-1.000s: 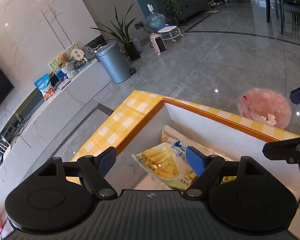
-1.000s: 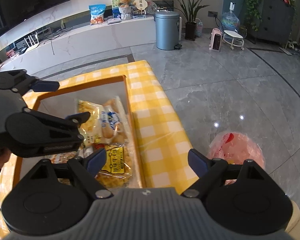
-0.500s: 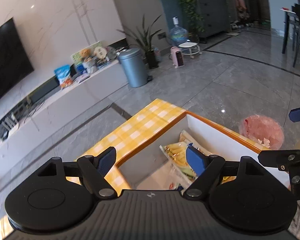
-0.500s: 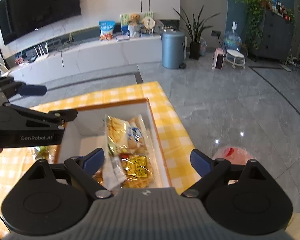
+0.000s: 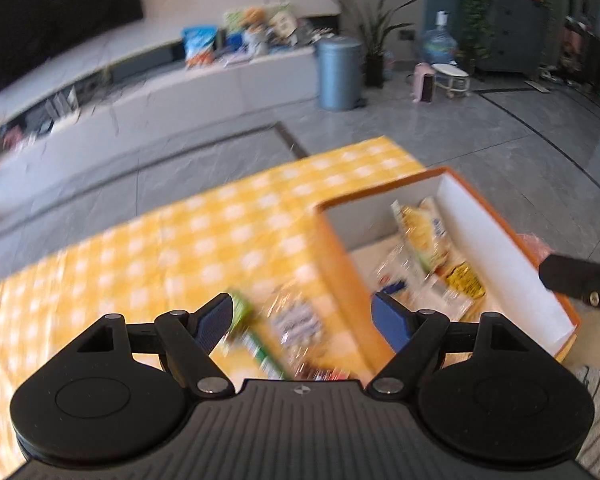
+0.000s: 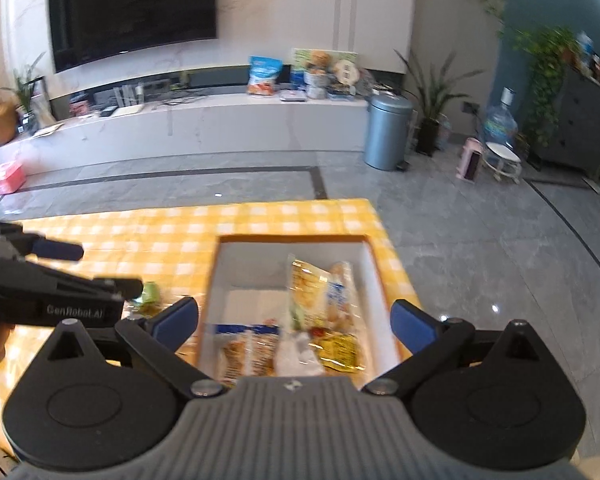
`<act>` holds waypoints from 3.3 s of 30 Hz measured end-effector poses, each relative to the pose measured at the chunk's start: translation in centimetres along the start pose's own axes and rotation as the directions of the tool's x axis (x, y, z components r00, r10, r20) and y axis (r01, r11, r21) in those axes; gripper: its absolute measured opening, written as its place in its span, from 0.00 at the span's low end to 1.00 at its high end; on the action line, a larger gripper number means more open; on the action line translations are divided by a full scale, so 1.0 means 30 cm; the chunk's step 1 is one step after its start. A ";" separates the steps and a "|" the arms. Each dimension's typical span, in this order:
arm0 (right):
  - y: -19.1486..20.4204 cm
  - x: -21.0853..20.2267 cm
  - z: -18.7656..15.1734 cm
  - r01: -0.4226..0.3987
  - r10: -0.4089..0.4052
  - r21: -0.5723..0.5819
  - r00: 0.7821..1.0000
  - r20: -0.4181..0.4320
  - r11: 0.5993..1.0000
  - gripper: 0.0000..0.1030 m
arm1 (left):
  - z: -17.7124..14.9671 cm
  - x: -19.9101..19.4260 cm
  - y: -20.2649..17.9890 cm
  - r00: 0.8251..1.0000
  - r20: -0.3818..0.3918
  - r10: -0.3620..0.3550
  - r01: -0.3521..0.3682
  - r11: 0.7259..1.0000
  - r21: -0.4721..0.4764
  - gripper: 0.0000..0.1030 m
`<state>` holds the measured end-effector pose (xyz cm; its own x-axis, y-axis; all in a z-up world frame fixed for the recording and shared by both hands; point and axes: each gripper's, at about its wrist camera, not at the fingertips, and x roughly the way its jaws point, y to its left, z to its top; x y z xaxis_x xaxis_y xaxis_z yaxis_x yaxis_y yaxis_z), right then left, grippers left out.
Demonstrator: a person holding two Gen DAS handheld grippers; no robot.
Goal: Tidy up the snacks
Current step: 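Move the right tool to the green tube sausage and grasp it, then move the left tool to the green-label nut bag while the right tool holds the green tube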
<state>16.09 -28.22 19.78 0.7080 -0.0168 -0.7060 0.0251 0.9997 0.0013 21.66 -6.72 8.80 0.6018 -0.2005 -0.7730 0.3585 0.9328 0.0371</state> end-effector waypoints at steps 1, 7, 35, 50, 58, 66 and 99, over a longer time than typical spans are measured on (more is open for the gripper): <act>0.025 0.000 0.005 -0.013 0.013 -0.014 1.000 0.000 1.000 0.97 | -0.016 -0.005 0.029 1.000 -0.011 -0.005 0.005 1.000 -0.013 0.90; 0.189 0.040 0.021 -0.090 0.088 -0.101 0.996 -0.028 0.991 0.97 | -0.116 -0.024 0.194 0.996 -0.067 0.066 -0.069 0.996 -0.048 0.89; 0.654 0.599 -0.192 -0.147 0.092 -0.134 0.933 -0.347 0.980 0.43 | -0.443 0.268 0.657 0.983 -0.171 -0.073 0.019 0.953 -0.302 0.88; 0.716 0.827 -0.194 -0.149 0.037 -0.240 0.909 -0.415 0.959 0.20 | -0.471 0.298 0.677 0.976 -0.201 -0.079 0.011 0.947 -0.320 0.89; 0.728 0.641 -0.329 -0.206 0.097 -0.198 0.886 -0.453 0.958 0.20 | -0.474 0.298 0.683 0.979 -0.194 -0.068 0.000 0.943 -0.333 0.88; 0.727 0.526 -0.438 -0.238 0.108 -0.158 0.814 -0.571 0.958 0.21 | -0.475 0.289 0.688 0.979 -0.190 -0.068 -0.003 0.937 -0.349 0.89; 0.550 0.540 -0.435 -0.205 0.151 -0.042 0.828 -0.540 0.978 0.20 | -0.395 0.288 0.553 0.971 -0.238 -0.024 -0.031 0.974 -0.223 0.89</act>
<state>18.76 -11.77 -0.86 0.2087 0.1468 -0.9669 -0.1506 0.9817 0.1166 24.34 10.58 -4.78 0.4061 -0.1456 -0.9022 0.1712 0.9819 -0.0814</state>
